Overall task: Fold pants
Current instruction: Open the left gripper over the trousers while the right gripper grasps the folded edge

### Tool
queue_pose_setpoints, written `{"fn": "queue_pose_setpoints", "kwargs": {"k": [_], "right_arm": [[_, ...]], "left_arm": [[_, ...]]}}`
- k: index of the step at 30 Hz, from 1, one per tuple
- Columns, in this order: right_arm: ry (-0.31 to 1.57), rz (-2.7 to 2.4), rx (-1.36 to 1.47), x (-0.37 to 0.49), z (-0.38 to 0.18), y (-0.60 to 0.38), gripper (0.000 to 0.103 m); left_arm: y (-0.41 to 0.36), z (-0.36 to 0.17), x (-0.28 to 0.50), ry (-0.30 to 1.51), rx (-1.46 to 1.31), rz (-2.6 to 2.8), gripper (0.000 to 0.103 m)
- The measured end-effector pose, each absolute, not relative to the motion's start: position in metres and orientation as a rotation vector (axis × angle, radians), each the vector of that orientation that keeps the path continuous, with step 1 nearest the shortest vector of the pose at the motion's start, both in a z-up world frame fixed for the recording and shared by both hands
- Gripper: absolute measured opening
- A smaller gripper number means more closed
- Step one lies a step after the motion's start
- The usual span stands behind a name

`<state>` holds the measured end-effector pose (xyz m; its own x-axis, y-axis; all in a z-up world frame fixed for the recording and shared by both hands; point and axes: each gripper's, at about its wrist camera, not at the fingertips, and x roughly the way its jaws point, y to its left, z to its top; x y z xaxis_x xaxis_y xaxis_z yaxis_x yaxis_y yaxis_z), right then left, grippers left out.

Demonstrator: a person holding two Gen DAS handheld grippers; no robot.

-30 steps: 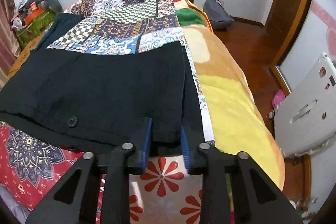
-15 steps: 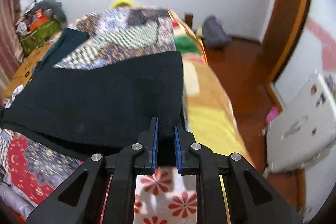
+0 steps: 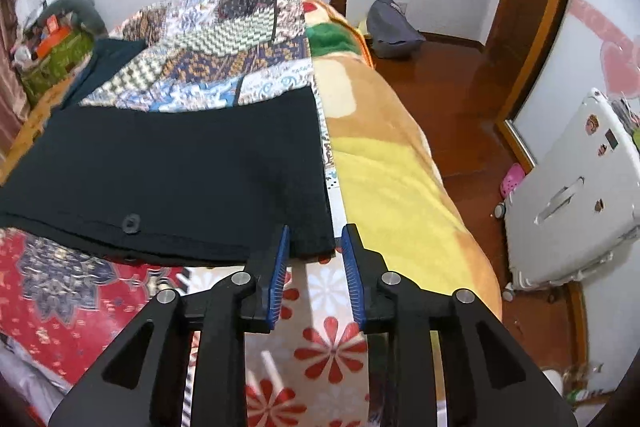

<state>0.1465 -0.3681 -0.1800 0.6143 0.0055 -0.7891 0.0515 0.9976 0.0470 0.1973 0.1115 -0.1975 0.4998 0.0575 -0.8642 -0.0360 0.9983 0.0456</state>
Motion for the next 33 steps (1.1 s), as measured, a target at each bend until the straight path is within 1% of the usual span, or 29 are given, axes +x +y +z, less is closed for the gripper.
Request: {"fn": "queue_pose_setpoints", "kwargs": {"k": [1,2,3,5,8,13,16,19,22,25,27,28,29,30,33], "right_arm": [[0.897,-0.008,0.11,0.141,-0.176,-0.369,0.035],[0.89,0.007,0.139,0.139,-0.175,-0.368,0.041],[0.888,0.022,0.168,0.137,-0.175,-0.368,0.044],[0.902,0.062,0.23,0.134,-0.179,-0.364,0.046],[0.935,0.092,0.307,0.135,-0.194,-0.359,0.047],[0.967,0.093,0.41,0.146,-0.216,-0.361,0.048],[0.952,0.104,0.42,0.153,-0.22,-0.365,0.049],[0.929,0.111,0.461,0.161,-0.222,-0.37,0.049],[0.9,0.113,0.466,0.166,-0.22,-0.373,0.048],[0.869,0.098,0.447,0.171,-0.218,-0.373,0.044],[0.853,0.084,0.423,0.175,-0.216,-0.376,0.031],[0.842,0.078,0.415,0.178,-0.215,-0.378,0.027],[0.836,0.076,0.412,0.18,-0.214,-0.381,0.018],[0.833,0.079,0.414,0.183,-0.214,-0.383,0.014],[0.819,0.092,0.413,0.188,-0.211,-0.388,0.011]], "left_arm": [[0.108,-0.193,0.2,1.035,0.019,0.044,0.082],[0.102,-0.187,0.203,1.022,0.022,0.026,0.082],[0.096,-0.183,0.206,1.012,0.028,0.013,0.082],[0.082,-0.177,0.214,0.995,0.046,-0.021,0.082],[0.061,-0.179,0.223,1.003,0.063,-0.077,0.083],[0.024,-0.209,0.237,1.097,0.121,-0.187,0.083],[0.023,-0.213,0.244,1.106,0.073,-0.193,0.093],[0.023,-0.217,0.256,1.153,-0.001,-0.213,0.095],[0.011,-0.218,0.264,1.152,0.04,-0.207,0.096],[-0.006,-0.218,0.273,1.157,0.079,-0.216,0.096],[-0.019,-0.219,0.281,1.168,0.095,-0.23,0.096],[-0.025,-0.22,0.285,1.175,0.099,-0.241,0.096],[-0.033,-0.222,0.289,1.183,0.105,-0.252,0.096],[-0.038,-0.222,0.292,1.186,0.113,-0.254,0.096],[-0.056,-0.224,0.302,1.194,0.142,-0.26,0.096]]}}
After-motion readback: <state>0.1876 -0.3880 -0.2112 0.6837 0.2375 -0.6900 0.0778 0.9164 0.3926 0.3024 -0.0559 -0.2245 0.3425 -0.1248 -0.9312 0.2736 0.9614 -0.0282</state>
